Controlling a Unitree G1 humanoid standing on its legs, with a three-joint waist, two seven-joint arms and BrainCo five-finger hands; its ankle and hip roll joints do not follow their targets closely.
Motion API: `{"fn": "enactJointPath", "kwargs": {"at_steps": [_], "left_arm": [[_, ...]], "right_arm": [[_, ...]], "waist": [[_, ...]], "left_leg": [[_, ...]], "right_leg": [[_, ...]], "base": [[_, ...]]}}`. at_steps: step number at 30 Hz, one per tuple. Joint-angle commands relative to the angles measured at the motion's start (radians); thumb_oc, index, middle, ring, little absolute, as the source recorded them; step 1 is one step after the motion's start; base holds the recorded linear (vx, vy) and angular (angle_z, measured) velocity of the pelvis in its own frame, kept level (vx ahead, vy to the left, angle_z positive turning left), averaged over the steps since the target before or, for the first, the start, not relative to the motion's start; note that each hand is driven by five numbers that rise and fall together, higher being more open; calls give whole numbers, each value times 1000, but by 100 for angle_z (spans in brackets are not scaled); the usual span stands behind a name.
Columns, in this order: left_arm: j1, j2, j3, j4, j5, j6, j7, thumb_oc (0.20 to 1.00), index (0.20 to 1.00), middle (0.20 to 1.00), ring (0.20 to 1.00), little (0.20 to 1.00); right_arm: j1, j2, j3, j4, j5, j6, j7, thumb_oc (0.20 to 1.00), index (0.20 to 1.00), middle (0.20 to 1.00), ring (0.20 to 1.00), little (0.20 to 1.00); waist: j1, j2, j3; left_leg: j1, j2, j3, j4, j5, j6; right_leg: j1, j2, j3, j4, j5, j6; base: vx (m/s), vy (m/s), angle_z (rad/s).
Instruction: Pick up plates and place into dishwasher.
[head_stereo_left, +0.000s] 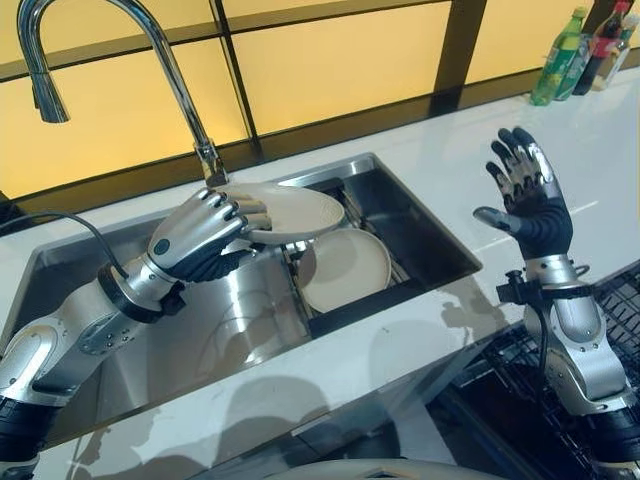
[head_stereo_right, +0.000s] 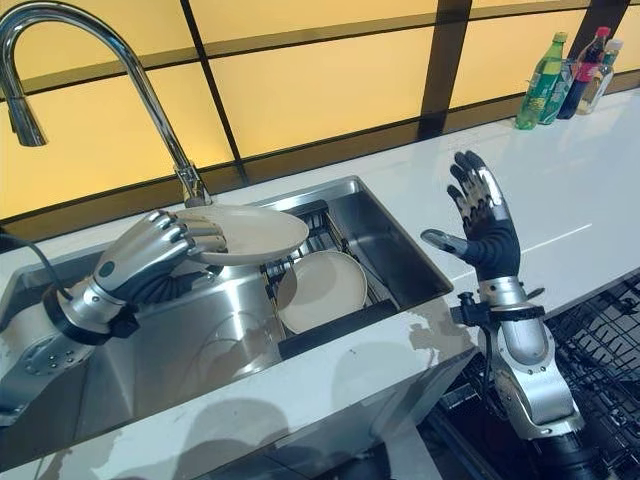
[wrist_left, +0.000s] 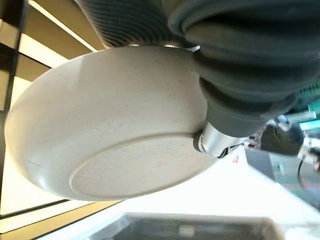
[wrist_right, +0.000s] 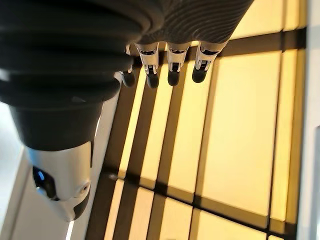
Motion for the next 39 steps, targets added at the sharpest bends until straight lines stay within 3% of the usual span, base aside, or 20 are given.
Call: {"fn": "enactJointPath", "kwargs": {"at_steps": [1,6,10,13,19,28,33,39], "left_arm": [[-127,-37,-26,-18,-187,4,-6,200,200,200,200,200],[-162,-95,-69,-45,-264,-6,-65,200,200,200,200,200],[-215,-109,-133,-68,-328,12,-127,200,200,200,200,200],[-254,-108,-175,-68,-392,25,-139,200,200,200,200,200],[-287,-141,-246,-81,-459,33,-177,200,200,200,200,200],[-302,-166,-306,-107,-539,20,-232,200,200,200,200,200],[-311,-181,-337,-119,-528,27,-252,200,200,200,200,200],[-303,-146,-331,-115,-529,29,-282,200,200,200,200,200]], "right_arm": [[-97,-49,14,-77,-42,-54,56,1000,1000,1000,1000,1000],[-144,-59,47,-78,-52,-45,123,1000,1000,1000,1000,1000],[-215,-99,113,-88,-43,-26,263,1000,1000,1000,1000,1000],[-280,-144,180,-91,-75,-21,310,1000,1000,1000,1000,1000],[-352,-170,252,-122,-128,-29,306,1000,1000,1000,1000,1000],[-374,-156,298,-134,-93,-34,337,1000,1000,1000,1000,1000],[-385,-145,320,-130,-111,-39,327,1000,1000,1000,1000,1000],[-382,-195,317,-118,-197,-39,321,1000,1000,1000,1000,1000]], "waist": [[28,-43,-47],[30,-48,-57],[32,-54,-63],[36,-59,-68],[35,-63,-72],[35,-61,-74],[40,-63,-73],[41,-62,-77]], "left_leg": [[-45,-46,-24,85,-108,42],[-43,-44,-25,73,-101,40],[-35,-44,-26,68,-109,40],[-32,-45,-27,62,-105,40],[-31,-44,-22,57,-103,41],[-28,-45,-24,46,-98,47],[-31,-47,-24,49,-100,49],[-30,-48,-22,47,-99,50]], "right_leg": [[-48,21,-72,6,2,24],[-47,27,-73,6,0,20],[-39,31,-74,6,-11,19],[-37,31,-76,6,-11,19],[-39,32,-73,6,-7,19],[-39,32,-64,6,-7,21],[-38,29,-69,6,-6,23],[-39,25,-71,6,-5,25]], "base": [[-56,10,0],[-42,8,1],[-19,-6,0],[-10,-4,0],[0,0,0],[0,0,0],[0,0,0],[0,0,0]]}}
